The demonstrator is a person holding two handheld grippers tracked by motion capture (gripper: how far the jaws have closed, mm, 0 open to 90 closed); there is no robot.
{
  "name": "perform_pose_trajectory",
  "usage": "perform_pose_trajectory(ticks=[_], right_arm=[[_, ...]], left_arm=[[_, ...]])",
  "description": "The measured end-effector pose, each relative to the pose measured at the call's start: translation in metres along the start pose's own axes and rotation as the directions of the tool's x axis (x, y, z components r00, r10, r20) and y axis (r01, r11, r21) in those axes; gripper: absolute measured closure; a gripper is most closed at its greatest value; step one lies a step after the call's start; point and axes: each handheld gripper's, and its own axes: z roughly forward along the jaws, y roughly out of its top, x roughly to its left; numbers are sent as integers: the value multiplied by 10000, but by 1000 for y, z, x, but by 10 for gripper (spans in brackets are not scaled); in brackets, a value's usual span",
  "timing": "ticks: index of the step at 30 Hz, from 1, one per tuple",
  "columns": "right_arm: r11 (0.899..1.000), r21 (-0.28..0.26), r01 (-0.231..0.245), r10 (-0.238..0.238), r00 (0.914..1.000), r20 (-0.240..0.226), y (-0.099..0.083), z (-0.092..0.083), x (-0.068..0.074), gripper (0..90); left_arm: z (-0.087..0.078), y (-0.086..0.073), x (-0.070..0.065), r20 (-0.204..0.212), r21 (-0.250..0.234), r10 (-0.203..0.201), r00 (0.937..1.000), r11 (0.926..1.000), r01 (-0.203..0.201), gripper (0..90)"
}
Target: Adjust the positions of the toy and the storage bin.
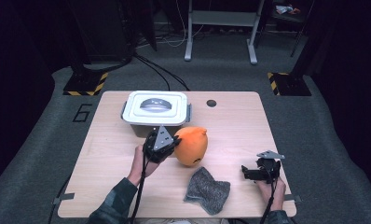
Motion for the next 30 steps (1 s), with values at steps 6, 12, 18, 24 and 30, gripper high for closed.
perform_pose_trajectory(ticks=[6, 12, 18, 24, 30], right_arm=[[10000, 0, 0, 0, 10000, 2, 0, 0, 0, 0], [10000, -1, 3, -3, 10000, 4, 0, 0, 0, 0], [10000, 2, -12, 12, 10000, 0, 0, 0, 0, 0], [10000, 4, -17, 17, 10000, 1, 0, 0, 0, 0], [10000, 0, -25, 25, 10000, 11, 0, 0, 0, 0]], left_arm=[[-20, -13, 3, -298, 25, -146, 9995, 9999, 147, 849], [-41, -31, 7, -611, 154, -436, 9972, 9989, 446, 848], [-63, -50, 14, -909, 203, -834, 9924, 9961, 856, 848], [-87, -70, 22, -1323, 234, -1274, 9830, 9910, 1316, 848], [-107, -86, 27, -1788, 336, -1560, 9714, 9858, 1645, 847]])
